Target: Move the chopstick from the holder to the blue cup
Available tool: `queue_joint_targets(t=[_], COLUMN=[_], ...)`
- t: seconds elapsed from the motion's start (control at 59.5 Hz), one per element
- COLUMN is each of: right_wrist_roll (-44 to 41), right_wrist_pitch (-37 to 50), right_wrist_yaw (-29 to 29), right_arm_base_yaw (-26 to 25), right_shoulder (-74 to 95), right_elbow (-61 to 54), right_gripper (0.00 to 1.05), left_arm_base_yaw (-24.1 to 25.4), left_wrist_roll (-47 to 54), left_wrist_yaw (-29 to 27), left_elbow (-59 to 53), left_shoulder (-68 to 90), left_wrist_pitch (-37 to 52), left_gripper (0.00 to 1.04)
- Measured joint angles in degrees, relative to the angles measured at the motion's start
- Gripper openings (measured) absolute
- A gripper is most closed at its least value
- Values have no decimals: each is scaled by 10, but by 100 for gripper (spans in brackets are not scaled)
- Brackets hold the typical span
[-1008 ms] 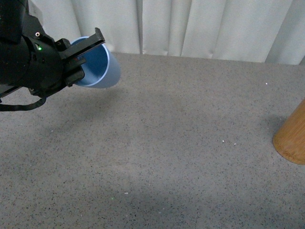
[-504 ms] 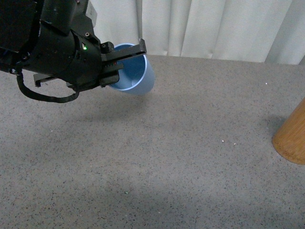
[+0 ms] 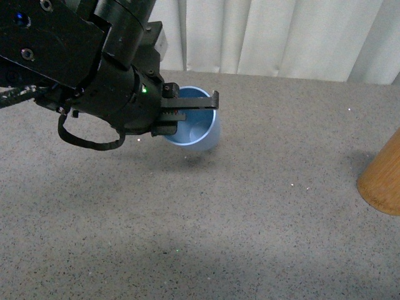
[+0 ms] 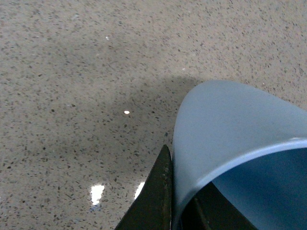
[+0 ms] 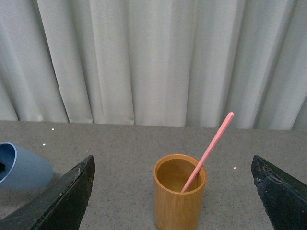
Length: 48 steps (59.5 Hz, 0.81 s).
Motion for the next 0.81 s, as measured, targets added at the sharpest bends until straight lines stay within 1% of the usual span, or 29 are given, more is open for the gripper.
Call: queue_joint_targets(t=[0.285, 0.806], right_wrist_roll=[0, 0], right_wrist_pitch=[0, 0], right_wrist_yaw=[0, 0], right_arm_base_yaw=[0, 0], right_shoulder=[0, 0], right_elbow=[0, 0], right_gripper=[95, 95], left_arm_base_yaw=[-17, -21], left_wrist_roll=[19, 31], left_wrist_yaw=[0, -6], left_elbow=[5, 14], left_shoulder=[16, 24], left_wrist_pitch=[-11, -24], left_gripper=[4, 4])
